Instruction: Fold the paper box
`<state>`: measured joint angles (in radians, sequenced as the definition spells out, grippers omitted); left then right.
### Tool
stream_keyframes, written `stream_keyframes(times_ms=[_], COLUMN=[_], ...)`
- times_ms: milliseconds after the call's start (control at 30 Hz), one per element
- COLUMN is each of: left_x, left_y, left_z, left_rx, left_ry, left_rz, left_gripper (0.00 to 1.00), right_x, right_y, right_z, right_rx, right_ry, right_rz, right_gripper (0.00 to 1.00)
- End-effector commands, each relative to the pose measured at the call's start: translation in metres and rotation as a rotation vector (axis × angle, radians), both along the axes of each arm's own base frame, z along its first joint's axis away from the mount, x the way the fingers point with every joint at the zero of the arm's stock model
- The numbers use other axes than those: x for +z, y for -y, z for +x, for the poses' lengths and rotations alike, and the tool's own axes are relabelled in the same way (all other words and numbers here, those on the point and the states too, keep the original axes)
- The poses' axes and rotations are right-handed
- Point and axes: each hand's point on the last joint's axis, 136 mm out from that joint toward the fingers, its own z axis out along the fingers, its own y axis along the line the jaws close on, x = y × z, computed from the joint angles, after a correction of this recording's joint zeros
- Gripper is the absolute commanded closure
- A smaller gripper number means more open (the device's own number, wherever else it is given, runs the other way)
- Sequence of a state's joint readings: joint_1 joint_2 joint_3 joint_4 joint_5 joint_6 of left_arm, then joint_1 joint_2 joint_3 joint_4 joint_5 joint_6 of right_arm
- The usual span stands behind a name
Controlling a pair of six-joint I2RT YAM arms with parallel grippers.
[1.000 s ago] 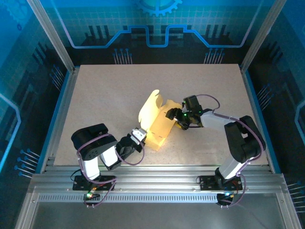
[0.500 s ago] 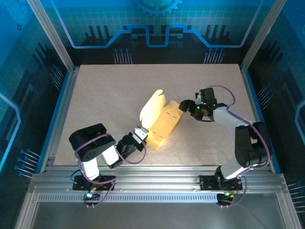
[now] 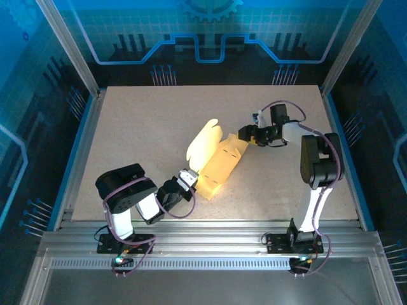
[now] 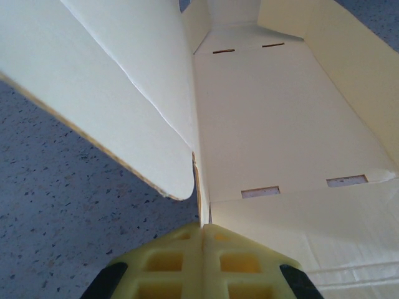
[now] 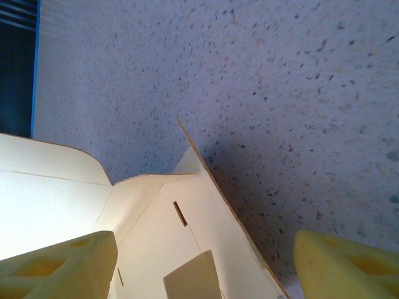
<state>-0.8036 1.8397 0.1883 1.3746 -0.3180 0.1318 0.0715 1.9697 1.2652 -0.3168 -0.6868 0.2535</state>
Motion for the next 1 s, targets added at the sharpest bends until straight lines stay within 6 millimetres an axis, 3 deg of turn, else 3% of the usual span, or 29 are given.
stream_keyframes(times_ms=[0,367,733,967], left_x=[-0.018,-0.016,-0.016,-0.016], left_y=[-0.003,-0.002,-0.001,-0.003], left_z=[-0.008,-0.007,-0.006,-0.007], left_rx=[-0.014,-0.013,-0.014,-0.011], left_ry=[-0.044,-0.041,-0.045,-0.047], left_rz=[0.056,0.053,0.058,0.060], left_gripper=[1.00,1.00,1.00,1.00], right_x=[-0.001,-0.004,0.006,-0.006], right_y=[-0.008,-0.029,-0.048,-0.026], right_z=[-0.005,-0.014,-0.035,-0.018], right_rx=[0.076,0.222,0.308,0.221], right_ry=[-0.036,-0.100,-0.137,-0.083], right_rz=[0.042,0.110,0.183,0.064], right_gripper=[0.23,0.23,0.22,0.21])
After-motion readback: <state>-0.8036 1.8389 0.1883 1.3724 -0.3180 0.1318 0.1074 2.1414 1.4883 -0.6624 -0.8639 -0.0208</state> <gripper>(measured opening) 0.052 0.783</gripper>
